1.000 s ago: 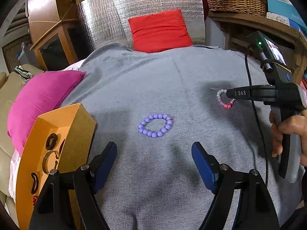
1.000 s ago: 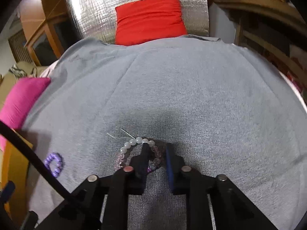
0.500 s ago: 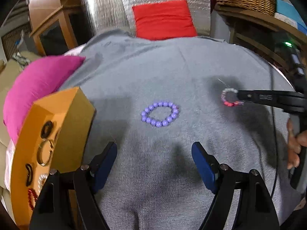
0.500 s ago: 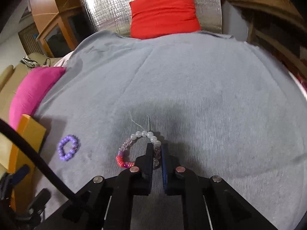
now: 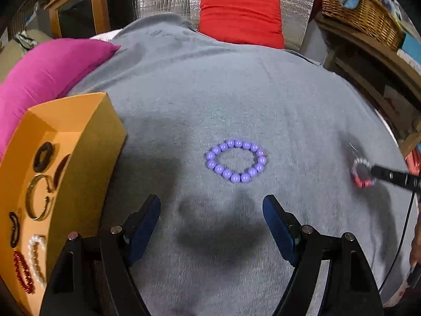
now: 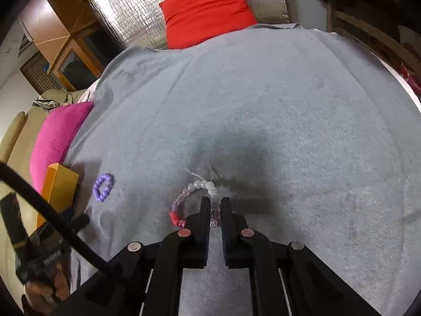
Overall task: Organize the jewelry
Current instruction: 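Grasp the purple bead bracelet with the left gripper while the right gripper holds the pink bracelet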
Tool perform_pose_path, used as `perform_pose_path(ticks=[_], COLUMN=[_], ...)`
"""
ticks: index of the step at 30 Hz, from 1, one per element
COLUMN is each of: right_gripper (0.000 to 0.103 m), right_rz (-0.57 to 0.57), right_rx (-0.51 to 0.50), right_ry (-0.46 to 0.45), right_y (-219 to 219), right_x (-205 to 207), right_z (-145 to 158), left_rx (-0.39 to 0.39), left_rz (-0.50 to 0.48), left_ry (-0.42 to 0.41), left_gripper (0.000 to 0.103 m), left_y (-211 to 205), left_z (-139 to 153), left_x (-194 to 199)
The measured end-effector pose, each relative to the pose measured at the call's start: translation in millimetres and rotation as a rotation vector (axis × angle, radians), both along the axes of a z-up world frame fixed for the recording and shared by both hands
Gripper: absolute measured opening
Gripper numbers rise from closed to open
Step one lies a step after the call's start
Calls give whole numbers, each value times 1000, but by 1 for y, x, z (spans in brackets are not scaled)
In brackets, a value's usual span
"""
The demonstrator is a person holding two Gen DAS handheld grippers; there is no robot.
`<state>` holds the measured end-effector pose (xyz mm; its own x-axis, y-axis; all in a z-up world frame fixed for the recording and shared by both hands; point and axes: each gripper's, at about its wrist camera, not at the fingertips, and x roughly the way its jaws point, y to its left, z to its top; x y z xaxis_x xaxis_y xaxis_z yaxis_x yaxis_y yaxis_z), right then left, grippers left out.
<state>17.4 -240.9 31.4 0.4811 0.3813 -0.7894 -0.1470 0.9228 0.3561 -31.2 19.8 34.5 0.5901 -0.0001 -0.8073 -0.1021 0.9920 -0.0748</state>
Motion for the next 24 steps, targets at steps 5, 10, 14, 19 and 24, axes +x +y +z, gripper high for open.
perform_pose_path(ticks=[5,10,14,19,24], right_gripper=[8,8,9,9,10], right_rz=[25,36,38,40,25], right_rx=[15,4,6,15,49], right_ry=[10,31,44,53,71], right_y=[-3,-3,-4,-11,-24], right_x=[-6,-9,-12,-16,-16], right_z=[1,-6,-11,-12,-10], left_rx=[-52,-63,-78,-74,-70], left_rz=[7,28,22,21,-25], left_ry=[-4,2,-2,-19,-40], left_gripper=[80,80,80,65,21], left_y=[1,-4,-12,-19,-23], left_z=[-3,-8,-12,-16,-15], left_x=[21,36,44,47,44])
